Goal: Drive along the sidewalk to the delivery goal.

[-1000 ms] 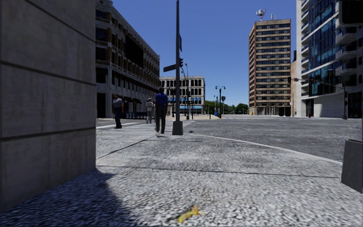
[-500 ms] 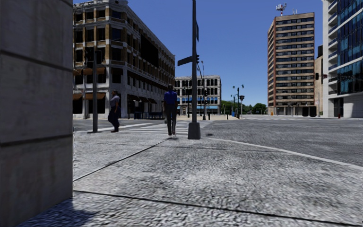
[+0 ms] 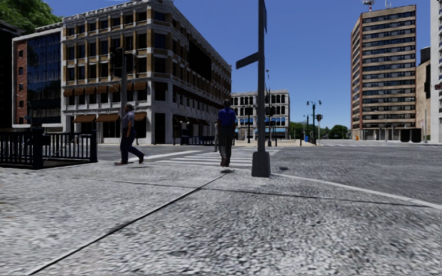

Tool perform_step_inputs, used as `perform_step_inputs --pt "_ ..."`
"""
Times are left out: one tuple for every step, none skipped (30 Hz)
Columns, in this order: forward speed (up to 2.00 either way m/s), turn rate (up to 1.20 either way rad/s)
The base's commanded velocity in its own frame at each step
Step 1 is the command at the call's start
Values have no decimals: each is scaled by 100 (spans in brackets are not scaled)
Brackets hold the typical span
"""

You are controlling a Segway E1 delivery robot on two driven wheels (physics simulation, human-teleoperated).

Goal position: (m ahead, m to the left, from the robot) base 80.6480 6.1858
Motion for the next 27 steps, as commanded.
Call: perform_step_inputs --pt "200 33" --pt "200 33" --pt "200 33" --pt "200 33" --pt "200 33" --pt "200 33" --pt "200 33" --pt "200 33" --pt "200 33" --pt "200 33" --pt "200 25" --pt "200 25" --pt "200 17" --pt "200 0" --pt "200 0" --pt "200 0" --pt "200 0" --pt "200 0" --pt "200 0" --pt "200 0" --pt "200 0" --pt "200 0" --pt "200 0" --pt "200 0" --pt "200 0" --pt "200 0" --pt "200 0"
